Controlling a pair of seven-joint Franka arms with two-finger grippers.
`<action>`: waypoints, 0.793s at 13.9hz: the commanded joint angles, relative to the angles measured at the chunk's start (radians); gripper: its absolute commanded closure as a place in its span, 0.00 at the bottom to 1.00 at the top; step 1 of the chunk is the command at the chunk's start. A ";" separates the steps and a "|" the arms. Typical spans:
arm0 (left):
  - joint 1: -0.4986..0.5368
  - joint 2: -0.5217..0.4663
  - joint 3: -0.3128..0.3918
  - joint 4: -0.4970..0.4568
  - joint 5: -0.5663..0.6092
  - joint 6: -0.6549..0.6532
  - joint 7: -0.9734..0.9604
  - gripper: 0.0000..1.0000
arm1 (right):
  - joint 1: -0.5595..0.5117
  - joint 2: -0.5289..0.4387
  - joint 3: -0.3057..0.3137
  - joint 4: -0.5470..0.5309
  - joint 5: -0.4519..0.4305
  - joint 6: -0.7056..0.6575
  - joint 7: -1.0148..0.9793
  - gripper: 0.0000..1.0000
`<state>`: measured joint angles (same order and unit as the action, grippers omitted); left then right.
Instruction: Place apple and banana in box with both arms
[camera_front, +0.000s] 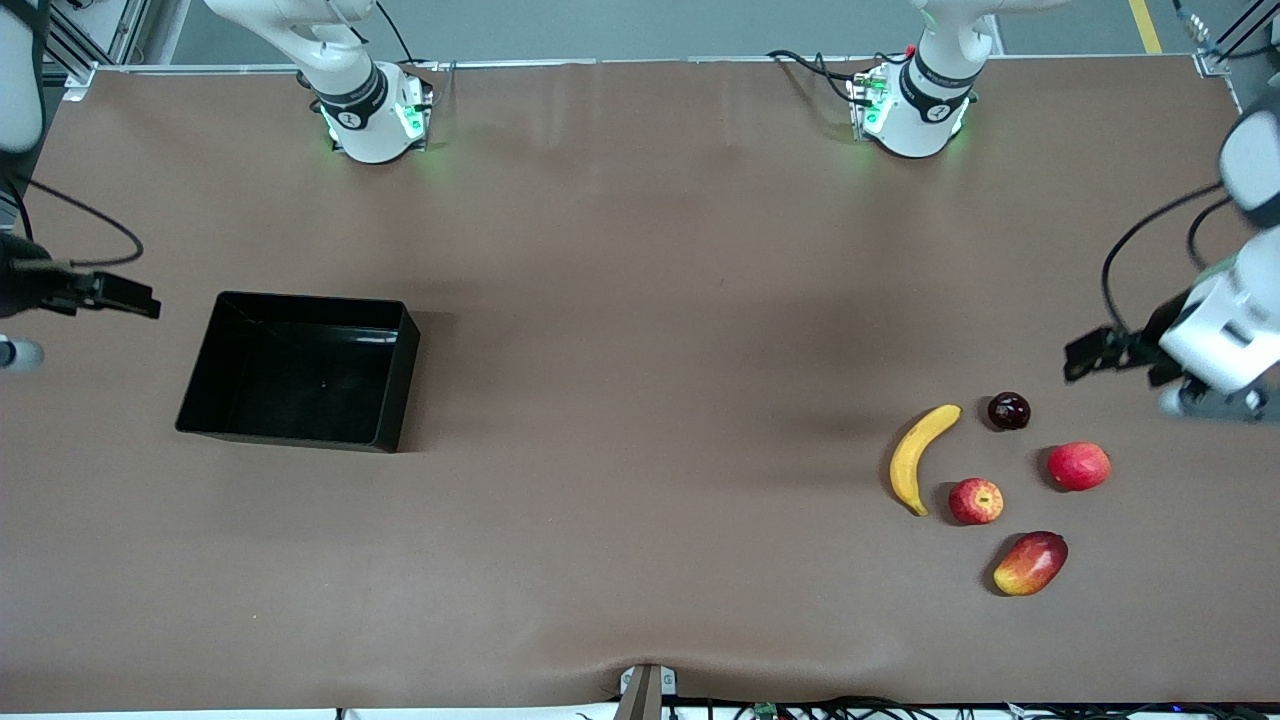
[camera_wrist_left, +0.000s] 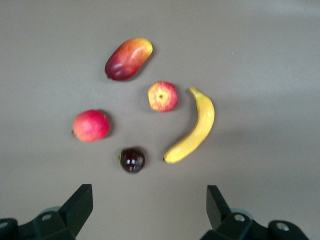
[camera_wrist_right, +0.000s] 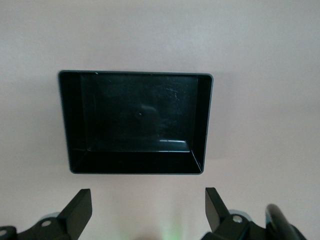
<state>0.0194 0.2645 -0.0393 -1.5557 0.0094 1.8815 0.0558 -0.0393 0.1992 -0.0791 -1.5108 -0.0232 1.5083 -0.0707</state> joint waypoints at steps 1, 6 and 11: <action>0.000 0.131 -0.002 0.084 -0.006 0.047 -0.014 0.00 | -0.031 0.072 0.009 0.011 -0.017 0.030 -0.014 0.00; 0.004 0.329 -0.001 0.115 -0.006 0.237 -0.049 0.00 | -0.109 0.177 0.010 -0.040 -0.006 0.113 -0.018 0.00; 0.007 0.427 -0.001 0.112 -0.006 0.346 -0.157 0.00 | -0.185 0.177 0.010 -0.254 -0.006 0.354 -0.162 0.00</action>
<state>0.0228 0.6683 -0.0386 -1.4713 0.0094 2.2187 -0.0838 -0.1895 0.4018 -0.0835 -1.6832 -0.0232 1.7956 -0.1905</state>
